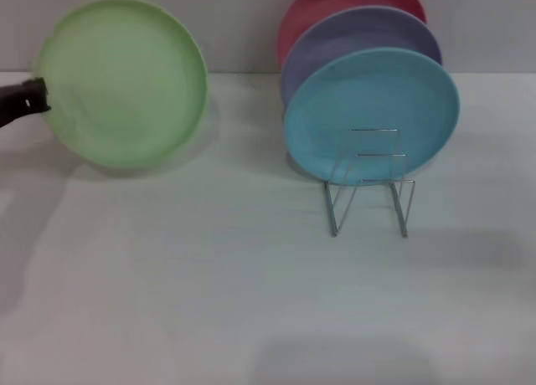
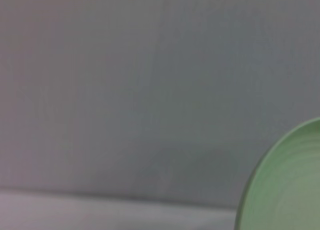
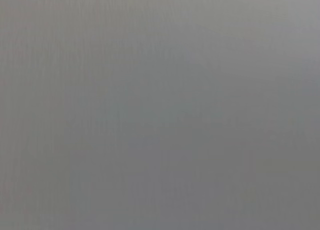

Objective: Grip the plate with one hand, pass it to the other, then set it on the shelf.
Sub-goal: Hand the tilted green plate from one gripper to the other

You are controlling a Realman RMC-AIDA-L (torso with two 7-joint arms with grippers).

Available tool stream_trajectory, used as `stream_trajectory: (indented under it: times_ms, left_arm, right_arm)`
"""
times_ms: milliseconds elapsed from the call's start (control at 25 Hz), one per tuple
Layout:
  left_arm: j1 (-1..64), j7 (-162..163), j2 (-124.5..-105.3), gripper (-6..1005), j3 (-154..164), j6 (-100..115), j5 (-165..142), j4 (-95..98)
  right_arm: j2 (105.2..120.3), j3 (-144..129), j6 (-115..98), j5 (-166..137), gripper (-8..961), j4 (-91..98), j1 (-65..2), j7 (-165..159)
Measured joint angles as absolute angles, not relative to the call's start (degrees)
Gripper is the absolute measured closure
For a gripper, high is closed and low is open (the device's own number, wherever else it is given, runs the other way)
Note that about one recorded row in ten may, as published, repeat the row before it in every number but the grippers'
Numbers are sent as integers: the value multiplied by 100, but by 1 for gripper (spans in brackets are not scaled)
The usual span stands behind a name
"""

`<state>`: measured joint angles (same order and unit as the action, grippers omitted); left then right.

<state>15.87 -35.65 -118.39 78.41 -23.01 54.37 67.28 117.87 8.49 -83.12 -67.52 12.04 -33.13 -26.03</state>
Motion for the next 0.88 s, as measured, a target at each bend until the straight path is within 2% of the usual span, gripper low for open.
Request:
stream_trajectory:
  times_ms: [360,880]
  left_arm:
    - [935,-3799,-11813,969,10248,1897,5714,6380]
    - [1059,-304,-11810,970,12019,5081,4272,4307]
  right_arm:
    - [11796,835,-8220,-6759,227,1216,-3319,-2591]
    - [11795,835,-8171,-6748,227,1222,-3273,-2584]
